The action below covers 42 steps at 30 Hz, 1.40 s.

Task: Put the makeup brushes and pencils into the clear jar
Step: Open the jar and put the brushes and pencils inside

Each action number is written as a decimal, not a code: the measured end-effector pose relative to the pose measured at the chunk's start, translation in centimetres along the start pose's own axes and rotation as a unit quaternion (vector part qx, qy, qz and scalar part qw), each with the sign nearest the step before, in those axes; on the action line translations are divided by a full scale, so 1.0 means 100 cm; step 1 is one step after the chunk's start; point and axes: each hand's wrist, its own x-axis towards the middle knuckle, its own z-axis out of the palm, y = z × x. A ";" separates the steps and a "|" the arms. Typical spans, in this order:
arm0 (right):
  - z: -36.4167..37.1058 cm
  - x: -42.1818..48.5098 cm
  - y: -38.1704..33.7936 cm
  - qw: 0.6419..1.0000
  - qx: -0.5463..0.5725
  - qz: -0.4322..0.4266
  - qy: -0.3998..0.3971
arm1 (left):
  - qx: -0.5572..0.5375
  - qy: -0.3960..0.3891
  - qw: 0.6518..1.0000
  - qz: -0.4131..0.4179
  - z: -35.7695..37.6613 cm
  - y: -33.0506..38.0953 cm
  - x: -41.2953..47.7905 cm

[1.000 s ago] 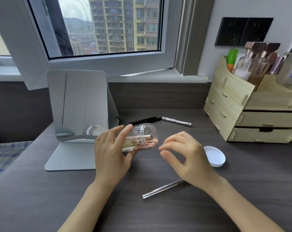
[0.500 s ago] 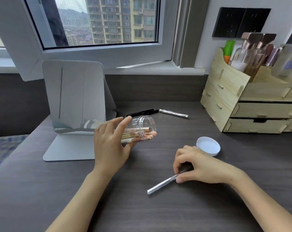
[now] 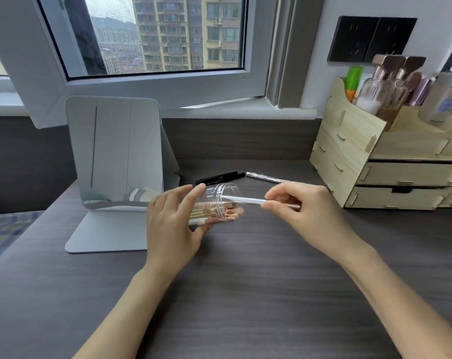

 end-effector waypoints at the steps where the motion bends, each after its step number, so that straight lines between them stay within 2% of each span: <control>1: 0.009 0.003 -0.003 0.999 -0.020 -0.020 0.022 | 0.001 0.000 1.000 0.003 0.000 0.000 0.000; 6: 0.048 0.014 -0.008 0.980 -0.059 -0.147 0.119 | -0.003 0.005 1.000 0.006 -0.001 0.002 -0.001; 8: 0.058 0.017 -0.004 0.969 -0.077 -0.197 0.125 | -0.005 0.012 1.000 0.007 -0.002 0.002 -0.001; 14: 0.066 0.014 0.008 0.952 -0.151 -0.245 0.106 | -0.002 0.025 1.000 -0.006 -0.003 0.001 0.001; 16: 0.067 0.013 0.013 0.950 -0.142 -0.255 0.111 | 0.005 0.027 1.000 -0.011 -0.001 0.000 0.001; 20: 0.063 0.023 0.016 0.965 -0.072 -0.202 0.149 | 0.013 0.031 0.999 -0.007 0.005 -0.001 0.006; 22: 0.058 0.029 0.013 0.975 -0.034 -0.171 0.139 | 0.017 0.028 0.999 -0.006 0.008 0.000 0.008; 25: 0.045 0.044 0.018 0.990 0.101 -0.045 0.089 | 0.023 0.030 0.999 -0.015 0.010 -0.001 0.010; 27: 0.035 0.061 0.036 0.982 0.140 0.041 0.116 | 0.024 0.033 0.999 -0.018 0.011 -0.001 0.010; 29: 0.032 0.082 0.066 0.989 -0.022 0.064 0.131 | 0.026 0.030 0.999 -0.016 0.011 -0.001 0.011; 30: 0.033 0.091 0.079 0.986 -0.118 0.067 0.101 | 0.028 0.028 0.999 -0.015 0.011 -0.001 0.011; 32: 0.043 0.105 0.099 0.965 -0.252 0.078 -0.013 | 0.031 0.024 0.999 -0.011 0.012 -0.001 0.010; 35: 0.061 0.115 0.113 0.905 -0.398 0.077 -0.129 | 0.033 0.025 0.999 -0.007 0.012 -0.002 0.010; 38: 0.070 0.117 0.116 0.869 -0.468 0.084 -0.141 | 0.034 0.028 0.999 -0.008 0.011 -0.003 0.010; 42: 0.072 0.113 0.120 0.878 -0.454 0.089 -0.120 | 0.031 0.027 0.999 -0.005 0.012 -0.003 0.010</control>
